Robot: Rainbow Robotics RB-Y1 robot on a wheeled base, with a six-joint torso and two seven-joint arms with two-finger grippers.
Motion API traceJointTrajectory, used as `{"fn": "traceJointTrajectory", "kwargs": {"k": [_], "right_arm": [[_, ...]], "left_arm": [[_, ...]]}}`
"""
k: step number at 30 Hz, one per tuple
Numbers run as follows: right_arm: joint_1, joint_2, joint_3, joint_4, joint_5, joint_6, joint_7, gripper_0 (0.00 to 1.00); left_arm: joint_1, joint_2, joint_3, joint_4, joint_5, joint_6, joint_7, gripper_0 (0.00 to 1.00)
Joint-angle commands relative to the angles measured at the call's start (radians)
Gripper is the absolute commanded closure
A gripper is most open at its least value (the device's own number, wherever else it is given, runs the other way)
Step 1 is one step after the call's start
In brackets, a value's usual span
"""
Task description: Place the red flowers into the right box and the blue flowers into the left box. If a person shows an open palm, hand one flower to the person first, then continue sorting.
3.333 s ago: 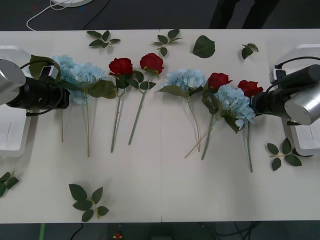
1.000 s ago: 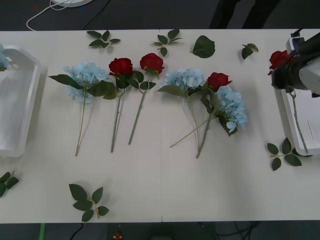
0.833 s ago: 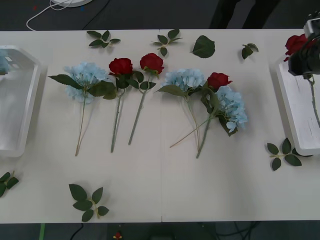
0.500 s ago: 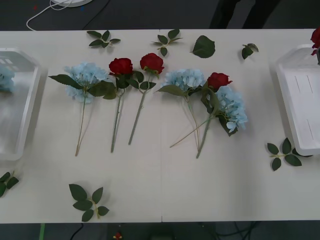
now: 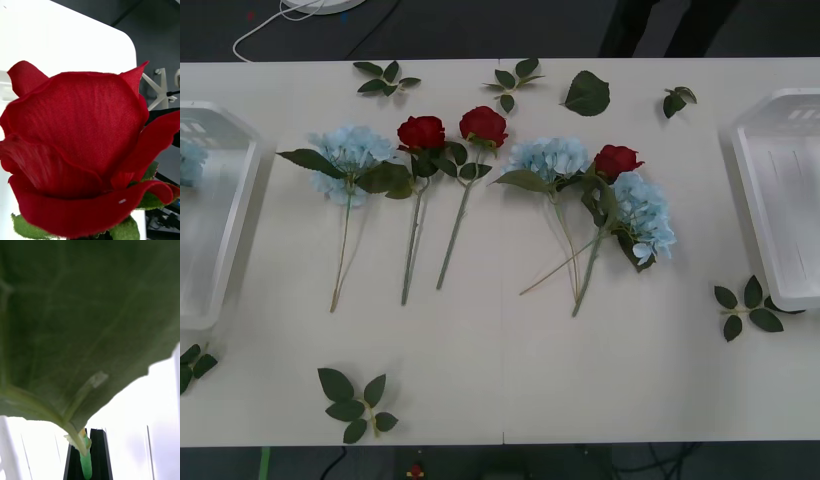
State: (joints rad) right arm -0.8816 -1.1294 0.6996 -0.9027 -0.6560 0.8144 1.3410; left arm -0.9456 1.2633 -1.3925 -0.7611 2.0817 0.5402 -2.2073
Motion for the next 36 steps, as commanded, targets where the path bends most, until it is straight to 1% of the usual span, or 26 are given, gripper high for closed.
{"fn": "traceJointTrajectory", "kwargs": {"k": [1, 3, 5, 7, 9, 10, 11, 12, 13, 20, 25, 29, 33, 36], "right_arm": [[-0.042, -0.029, 0.004, 0.047, 0.039, -0.027, 0.033, 1.0], [-0.042, -0.024, 0.004, 0.056, 0.045, -0.037, 0.032, 1.0], [-0.042, -0.018, 0.006, 0.064, 0.045, -0.047, 0.027, 1.0], [-0.042, -0.015, 0.004, 0.067, 0.045, -0.058, 0.023, 1.0], [-0.042, -0.012, 0.004, 0.068, 0.049, -0.066, 0.017, 1.0], [-0.042, -0.012, 0.004, 0.068, 0.052, -0.072, 0.014, 0.83], [-0.042, -0.01, 0.004, 0.068, 0.052, -0.073, 0.01, 0.58], [-0.042, -0.01, 0.004, 0.068, 0.053, -0.078, 0.007, 0.06], [-0.042, -0.009, 0.006, 0.07, 0.059, -0.084, 0.006, 0.0], [-0.042, -0.006, 0.008, 0.068, 0.072, -0.112, 0.004, 0.0], [-0.042, -0.001, 0.008, 0.065, 0.075, -0.112, -0.006, 0.0], [-0.042, -0.012, 0.008, 0.042, 0.003, -0.09, -0.02, 0.0], [-0.036, -0.053, 0.008, -0.05, -0.111, -0.037, -0.025, 0.0], [-0.008, -0.092, 0.008, -0.159, -0.183, -0.014, -0.026, 0.0]], "left_arm": [[0.14, -0.025, 0.4, 0.095, -0.206, 0.119, 0.067, 1.0], [0.166, -0.059, 0.524, 0.126, -0.305, 0.168, 0.064, 1.0], [0.191, -0.108, 0.713, 0.164, -0.469, 0.233, 0.058, 1.0], [0.208, -0.139, 0.84, 0.177, -0.589, 0.271, 0.058, 1.0], [0.228, -0.156, 0.915, 0.175, -0.652, 0.285, 0.057, 1.0], [0.238, -0.162, 0.952, 0.169, -0.683, 0.285, 0.057, 1.0], [0.243, -0.166, 0.968, 0.166, -0.698, 0.285, 0.057, 1.0], [0.255, -0.173, 0.998, 0.16, -0.726, 0.287, 0.055, 1.0], [0.263, -0.177, 1.017, 0.155, -0.743, 0.285, 0.055, 1.0], [0.334, -0.202, 1.192, 0.097, -0.891, 0.328, 0.047, 1.0], [0.389, -0.242, 1.3, 0.054, -0.991, 0.331, 0.046, 1.0], [0.447, -0.274, 1.377, -0.006, -1.055, 0.314, 0.051, 1.0], [0.456, -0.28, 1.388, -0.017, -1.068, 0.31, 0.057, 1.0], [0.458, -0.28, 1.388, -0.018, -1.071, 0.31, 0.047, 1.0]]}}
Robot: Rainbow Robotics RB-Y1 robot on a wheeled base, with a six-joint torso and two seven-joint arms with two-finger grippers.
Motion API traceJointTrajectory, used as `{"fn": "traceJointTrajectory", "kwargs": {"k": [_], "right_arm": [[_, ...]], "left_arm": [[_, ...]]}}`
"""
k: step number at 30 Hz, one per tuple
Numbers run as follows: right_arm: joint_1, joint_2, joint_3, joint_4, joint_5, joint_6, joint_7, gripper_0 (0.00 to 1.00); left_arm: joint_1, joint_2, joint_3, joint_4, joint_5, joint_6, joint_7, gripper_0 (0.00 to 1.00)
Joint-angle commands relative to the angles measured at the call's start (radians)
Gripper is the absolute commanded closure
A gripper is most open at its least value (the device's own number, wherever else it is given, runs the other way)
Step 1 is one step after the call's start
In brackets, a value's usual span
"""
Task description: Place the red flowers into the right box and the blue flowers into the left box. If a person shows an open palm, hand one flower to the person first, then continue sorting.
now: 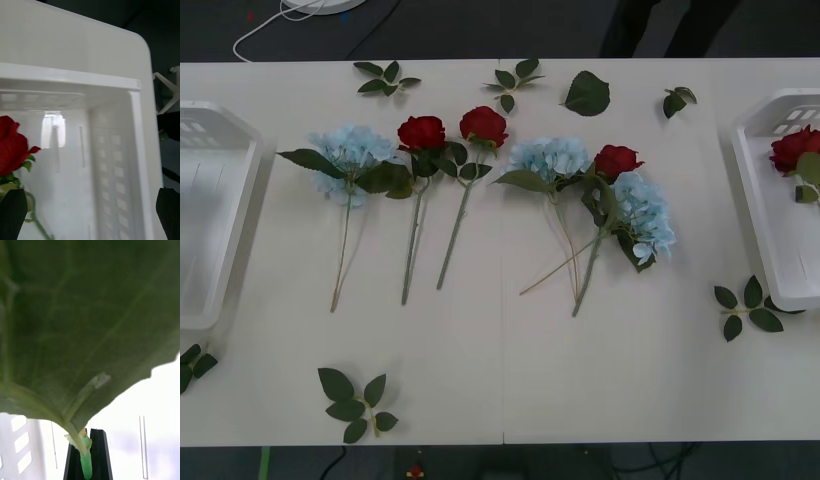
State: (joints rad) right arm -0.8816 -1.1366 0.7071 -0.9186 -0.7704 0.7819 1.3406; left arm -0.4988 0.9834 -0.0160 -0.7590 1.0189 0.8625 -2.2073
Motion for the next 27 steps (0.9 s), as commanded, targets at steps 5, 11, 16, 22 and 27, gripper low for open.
{"fn": "traceJointTrajectory", "kwargs": {"k": [5, 11, 16, 22, 27], "right_arm": [[0.055, -0.126, -0.026, -0.293, -0.162, 0.02, -0.035, 0.0], [0.141, -0.137, -0.07, -0.451, -0.313, 0.02, -0.121, 0.0], [0.187, -0.138, -0.069, -0.572, -0.394, 0.022, -0.282, 0.0], [0.231, -0.132, -0.069, -0.704, -0.428, 0.039, -0.472, 0.0], [0.248, -0.117, -0.069, -0.796, -0.359, 0.114, -0.633, 0.0]], "left_arm": [[0.009, 0.0, 0.011, -0.023, 0.047, -0.013, 0.047, 0.04], [0.011, 0.0, 0.011, -0.034, 0.095, -0.011, 0.05, 0.0], [0.009, -0.002, 0.011, -0.059, 0.179, 0.004, 0.061, 0.0], [0.005, 0.0, 0.016, -0.123, 0.325, 0.012, 0.061, 0.0], [-0.009, 0.0, 0.128, -0.232, 0.213, 0.112, 0.052, 0.0]]}}
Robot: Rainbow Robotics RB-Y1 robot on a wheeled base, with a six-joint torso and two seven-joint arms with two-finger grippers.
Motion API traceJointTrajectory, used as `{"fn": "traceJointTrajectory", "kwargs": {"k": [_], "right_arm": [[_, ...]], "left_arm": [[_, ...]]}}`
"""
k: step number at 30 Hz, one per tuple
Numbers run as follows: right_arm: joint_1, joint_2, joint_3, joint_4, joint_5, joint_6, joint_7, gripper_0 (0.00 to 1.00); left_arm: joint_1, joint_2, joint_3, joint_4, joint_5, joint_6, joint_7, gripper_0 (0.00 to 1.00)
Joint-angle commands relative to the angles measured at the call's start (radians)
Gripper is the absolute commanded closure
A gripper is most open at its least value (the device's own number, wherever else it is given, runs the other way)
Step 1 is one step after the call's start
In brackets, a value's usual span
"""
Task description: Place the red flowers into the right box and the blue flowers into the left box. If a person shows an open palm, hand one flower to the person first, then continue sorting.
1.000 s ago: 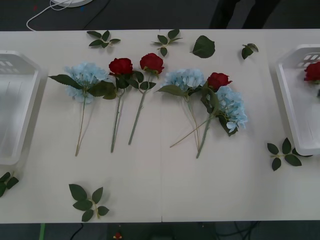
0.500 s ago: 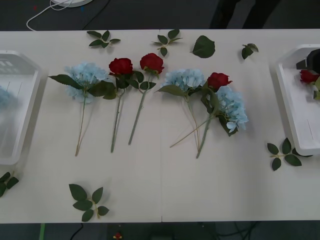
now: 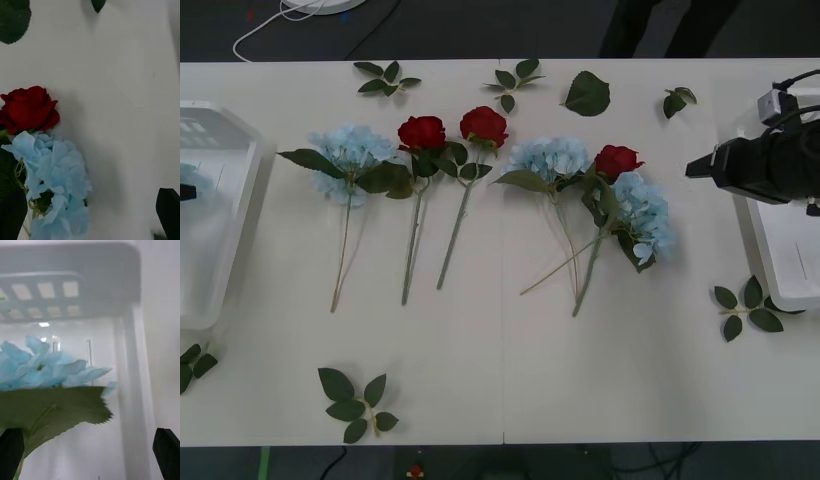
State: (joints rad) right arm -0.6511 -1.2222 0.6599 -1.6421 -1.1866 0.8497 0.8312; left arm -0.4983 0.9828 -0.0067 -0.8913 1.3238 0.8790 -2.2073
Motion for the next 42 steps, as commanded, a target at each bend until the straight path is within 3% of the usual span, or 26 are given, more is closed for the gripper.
{"fn": "traceJointTrajectory", "kwargs": {"k": [1, 5, 10, 13, 20, 27, 32, 38, 42], "right_arm": [[0.018, -0.026, -0.022, -0.085, 0.071, 0.055, -0.147, 0.0], [0.019, 0.01, -0.022, -0.134, 0.16, 0.123, -0.285, 0.0], [0.011, 0.084, -0.022, -0.157, 0.268, 0.193, -0.437, 0.0], [0.007, 0.139, -0.022, -0.157, 0.331, 0.23, -0.506, 0.0], [0.005, 0.216, -0.02, -0.176, 0.381, 0.262, -0.577, 0.0], [0.004, 0.283, 0.012, -0.196, 0.461, 0.288, -0.675, 0.0], [-0.004, 0.332, 0.083, -0.194, 0.579, 0.284, -0.801, 0.0], [-0.004, 0.397, 0.119, -0.16, 0.657, 0.284, -0.946, 0.0], [-0.018, 0.443, 0.129, -0.107, 0.68, 0.282, -1.029, 0.0]], "left_arm": [[-0.012, 0.0, 0.136, -0.115, -0.113, 0.12, 0.054, 0.0], [-0.04, 0.0, 0.234, -0.17, -0.198, 0.276, 0.058, 0.0], [-0.069, 0.0, 0.314, -0.172, -0.155, 0.479, 0.075, 0.0], [-0.101, 0.002, 0.314, -0.172, -0.138, 0.592, 0.152, 0.0], [-0.184, 0.0, 0.243, -0.172, -0.13, 0.718, 0.301, 0.0], [-0.29, -0.033, 0.045, -0.233, -0.284, 0.732, 0.462, 0.0], [-0.269, -0.093, -0.016, -0.405, -0.429, 0.729, 0.595, 0.0], [-0.178, -0.144, -0.119, -0.652, -0.584, 0.719, 0.764, 0.0], [-0.158, -0.188, -0.193, -0.693, -0.634, 0.715, 0.817, 0.0]]}}
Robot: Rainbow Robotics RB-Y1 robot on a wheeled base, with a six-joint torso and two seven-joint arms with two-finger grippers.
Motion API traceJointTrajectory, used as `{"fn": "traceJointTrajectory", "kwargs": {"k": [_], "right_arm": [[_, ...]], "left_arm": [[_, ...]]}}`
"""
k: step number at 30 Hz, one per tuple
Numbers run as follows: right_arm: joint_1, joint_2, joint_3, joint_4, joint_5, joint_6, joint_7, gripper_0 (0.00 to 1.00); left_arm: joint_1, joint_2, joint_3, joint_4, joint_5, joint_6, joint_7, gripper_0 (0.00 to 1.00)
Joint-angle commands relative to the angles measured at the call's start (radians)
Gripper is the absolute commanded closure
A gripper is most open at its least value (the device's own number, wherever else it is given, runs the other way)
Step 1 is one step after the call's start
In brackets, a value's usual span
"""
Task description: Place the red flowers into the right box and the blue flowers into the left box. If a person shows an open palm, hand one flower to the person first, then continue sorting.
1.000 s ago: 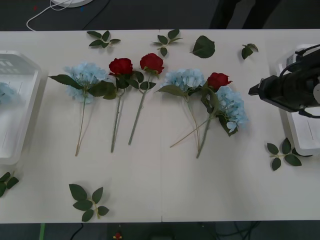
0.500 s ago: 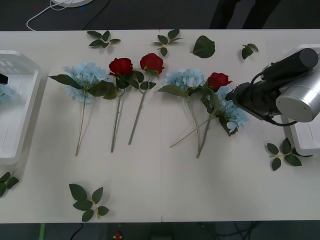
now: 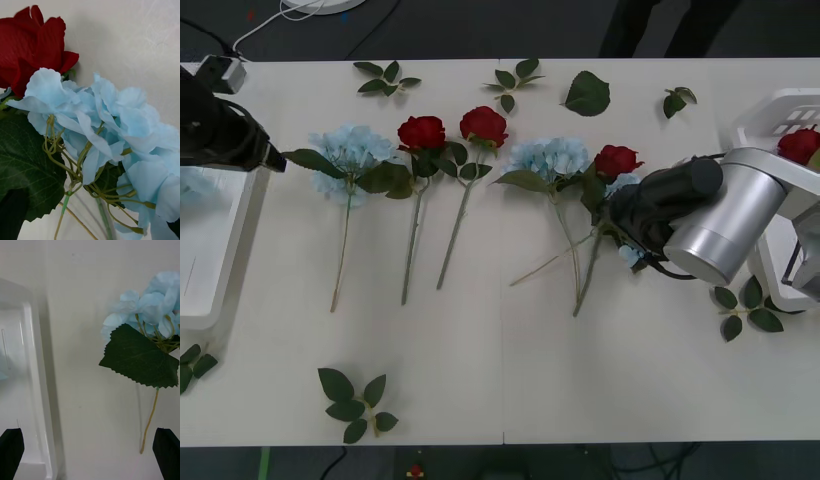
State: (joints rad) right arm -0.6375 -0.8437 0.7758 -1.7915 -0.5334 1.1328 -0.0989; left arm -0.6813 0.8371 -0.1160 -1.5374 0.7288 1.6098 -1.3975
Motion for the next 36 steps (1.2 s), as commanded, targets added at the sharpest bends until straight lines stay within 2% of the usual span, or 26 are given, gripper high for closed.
{"fn": "traceJointTrajectory", "kwargs": {"k": [1, 9, 14, 15, 17, 19, 23, 24, 25, 27, 36], "right_arm": [[-0.037, 0.071, 0.017, 0.053, 0.033, -0.001, -0.111, 0.0], [-0.108, 0.176, 0.071, 0.274, 0.101, -0.068, -0.213, 0.0], [-0.123, 0.203, 0.071, 0.354, 0.109, -0.11, -0.208, 0.0], [-0.123, 0.203, 0.071, 0.356, 0.11, -0.113, -0.208, 0.23], [-0.123, 0.203, 0.071, 0.356, 0.11, -0.114, -0.208, 0.84], [-0.125, 0.201, 0.071, 0.356, 0.11, -0.114, -0.206, 0.97], [-0.125, 0.198, 0.071, 0.354, 0.11, -0.114, -0.2, 1.0], [-0.125, 0.196, 0.071, 0.351, 0.11, -0.114, -0.199, 1.0], [-0.125, 0.192, 0.071, 0.346, 0.11, -0.114, -0.197, 1.0], [-0.125, 0.181, 0.071, 0.334, 0.102, -0.114, -0.193, 1.0], [-0.125, 0.097, 0.06, 0.259, 0.029, -0.114, -0.17, 1.0]], "left_arm": [[0.025, -0.052, -0.096, -0.043, -0.042, -0.019, 0.009, 0.0], [0.031, -0.199, -0.234, 0.106, -0.187, -0.222, 0.011, 0.0], [0.034, -0.289, -0.249, 0.238, -0.255, -0.363, 0.009, 0.0], [0.034, -0.297, -0.249, 0.253, -0.259, -0.38, 0.009, 0.0], [0.034, -0.311, -0.249, 0.281, -0.267, -0.401, 0.009, 0.0], [0.036, -0.319, -0.249, 0.293, -0.267, -0.407, 0.009, 0.0], [0.048, -0.319, -0.251, 0.293, -0.262, -0.412, 0.011, 0.0], [0.049, -0.319, -0.251, 0.293, -0.262, -0.415, 0.009, 0.16], [0.052, -0.317, -0.251, 0.293, -0.262, -0.418, 0.009, 0.38], [0.057, -0.317, -0.251, 0.293, -0.264, -0.429, 0.011, 1.0], [0.06, -0.312, -0.251, 0.293, -0.269, -0.446, 0.014, 1.0]]}}
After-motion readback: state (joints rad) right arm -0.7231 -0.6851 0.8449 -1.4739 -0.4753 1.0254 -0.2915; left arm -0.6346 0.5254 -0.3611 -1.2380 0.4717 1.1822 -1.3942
